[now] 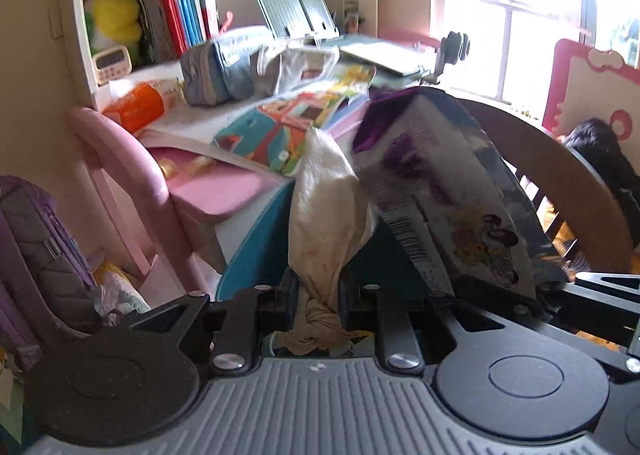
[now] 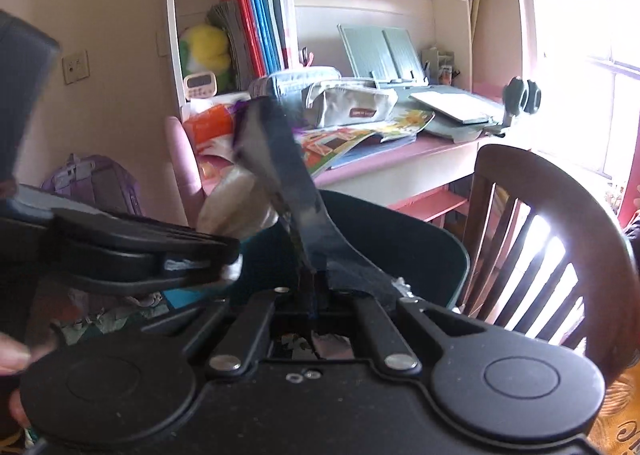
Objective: Collect trash
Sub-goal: 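Open both grippers over the teal bin to drop the sock and wrapper, then move both tools back down under the zigzag quilt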
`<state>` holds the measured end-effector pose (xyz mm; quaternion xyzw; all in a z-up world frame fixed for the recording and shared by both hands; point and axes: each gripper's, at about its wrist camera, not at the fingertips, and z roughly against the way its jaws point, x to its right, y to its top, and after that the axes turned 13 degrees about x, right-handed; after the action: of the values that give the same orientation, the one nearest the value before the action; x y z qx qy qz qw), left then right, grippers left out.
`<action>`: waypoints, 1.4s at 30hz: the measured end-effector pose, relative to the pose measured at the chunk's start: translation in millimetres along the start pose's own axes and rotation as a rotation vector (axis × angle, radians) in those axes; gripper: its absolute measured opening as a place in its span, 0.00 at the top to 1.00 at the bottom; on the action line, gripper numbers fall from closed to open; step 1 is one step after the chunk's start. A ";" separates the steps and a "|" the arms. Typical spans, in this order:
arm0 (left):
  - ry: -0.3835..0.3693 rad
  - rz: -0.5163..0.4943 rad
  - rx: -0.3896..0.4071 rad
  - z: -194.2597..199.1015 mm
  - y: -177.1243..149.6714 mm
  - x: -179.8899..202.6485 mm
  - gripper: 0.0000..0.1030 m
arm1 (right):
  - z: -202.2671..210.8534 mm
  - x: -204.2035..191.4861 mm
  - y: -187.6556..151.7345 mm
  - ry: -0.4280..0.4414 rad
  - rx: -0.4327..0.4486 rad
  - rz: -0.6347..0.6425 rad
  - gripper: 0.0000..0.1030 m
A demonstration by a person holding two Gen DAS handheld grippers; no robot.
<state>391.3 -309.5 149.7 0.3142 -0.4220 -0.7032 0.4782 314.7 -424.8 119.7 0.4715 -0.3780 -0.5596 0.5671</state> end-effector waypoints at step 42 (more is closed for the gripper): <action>-0.045 0.002 0.024 89.4 -19.4 -38.0 0.20 | 75.7 -36.8 2.9 0.082 -0.021 0.017 0.45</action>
<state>320.9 -244.1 173.7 0.3037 -0.4412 -0.7046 0.4655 239.9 -397.0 146.5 0.4847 -0.3526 -0.5389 0.5919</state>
